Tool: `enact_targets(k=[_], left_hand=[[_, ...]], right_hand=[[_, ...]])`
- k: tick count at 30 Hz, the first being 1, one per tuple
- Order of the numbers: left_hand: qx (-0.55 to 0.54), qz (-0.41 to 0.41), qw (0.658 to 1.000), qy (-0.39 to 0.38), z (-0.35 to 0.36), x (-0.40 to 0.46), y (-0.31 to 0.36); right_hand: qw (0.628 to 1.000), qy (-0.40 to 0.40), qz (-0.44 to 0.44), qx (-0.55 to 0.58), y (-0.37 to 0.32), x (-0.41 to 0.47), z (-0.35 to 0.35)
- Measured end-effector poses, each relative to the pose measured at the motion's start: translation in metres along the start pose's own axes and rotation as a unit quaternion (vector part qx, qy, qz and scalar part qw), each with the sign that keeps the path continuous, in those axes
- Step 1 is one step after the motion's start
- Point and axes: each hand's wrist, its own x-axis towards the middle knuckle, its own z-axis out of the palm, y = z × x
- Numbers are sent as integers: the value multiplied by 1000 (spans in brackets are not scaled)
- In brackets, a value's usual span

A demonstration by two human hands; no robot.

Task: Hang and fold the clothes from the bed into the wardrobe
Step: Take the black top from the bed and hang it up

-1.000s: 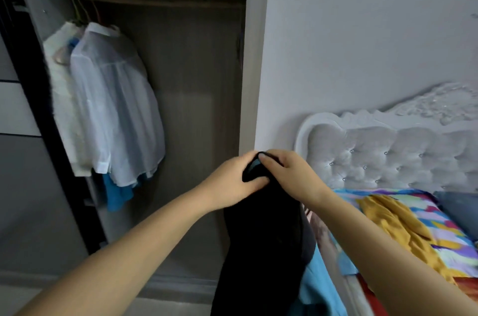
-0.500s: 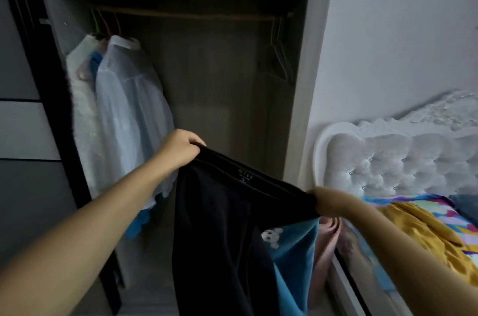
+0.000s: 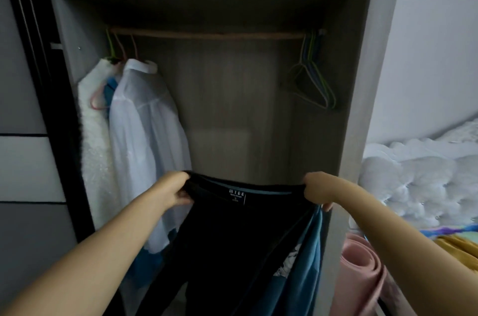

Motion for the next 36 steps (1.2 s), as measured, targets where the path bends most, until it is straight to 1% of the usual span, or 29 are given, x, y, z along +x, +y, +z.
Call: enact_targets(k=[2, 3, 6, 9, 10, 11, 12, 13, 15, 16, 17, 18, 19, 23, 26, 29, 32, 34, 36], left_hand=[[-54, -2, 999, -1, 12, 22, 17], [-60, -7, 998, -7, 19, 32, 28], [-56, 0, 998, -33, 41, 59, 57], [-50, 29, 997, -50, 64, 96, 96], [-56, 39, 996, -58, 74, 109, 108], [-59, 47, 995, -62, 83, 117, 118], [-62, 52, 994, -71, 91, 123, 125], [-61, 53, 993, -86, 99, 130, 130], [-53, 51, 991, -116, 112, 142, 135], [-49, 50, 989, -129, 116, 148, 137], [-43, 49, 988, -137, 120, 155, 138], [-37, 48, 988, -142, 123, 160, 139], [-34, 49, 987, -146, 124, 166, 141], [-36, 60, 986, -151, 125, 187, 149], [-46, 63, 984, -158, 120, 200, 155], [-55, 58, 984, -161, 114, 213, 160], [-53, 54, 984, -162, 107, 225, 162], [-45, 55, 984, -162, 103, 234, 163], [-35, 57, 985, -158, 99, 242, 162]], right_hand=[[999, -33, 4, -8, -8, 27, -3], [999, -42, 7, -7, -11, 44, -5], [998, -54, 3, -20, -18, 82, -20], [993, -92, -27, -67, -35, 122, -61], [993, -71, -43, -82, -40, 135, -81], [993, -15, -62, -95, -46, 146, -100], [988, 72, -81, -108, -51, 155, -121], [974, 176, -88, -110, -54, 166, -142], [930, 353, -54, -86, -56, 183, -180], [905, 416, -27, -89, -55, 190, -196], [884, 455, 2, -110, -52, 196, -210], [871, 472, 26, -135, -47, 202, -221], [867, 472, 46, -155, -43, 207, -229], [873, 411, 130, -228, -27, 232, -243], [850, 435, 139, -263, -17, 249, -244], [835, 467, 118, -266, -11, 258, -248], [843, 487, 88, -209, -17, 258, -252], [845, 513, 65, -137, -29, 255, -244], [839, 541, 33, -40, -39, 252, -222]])
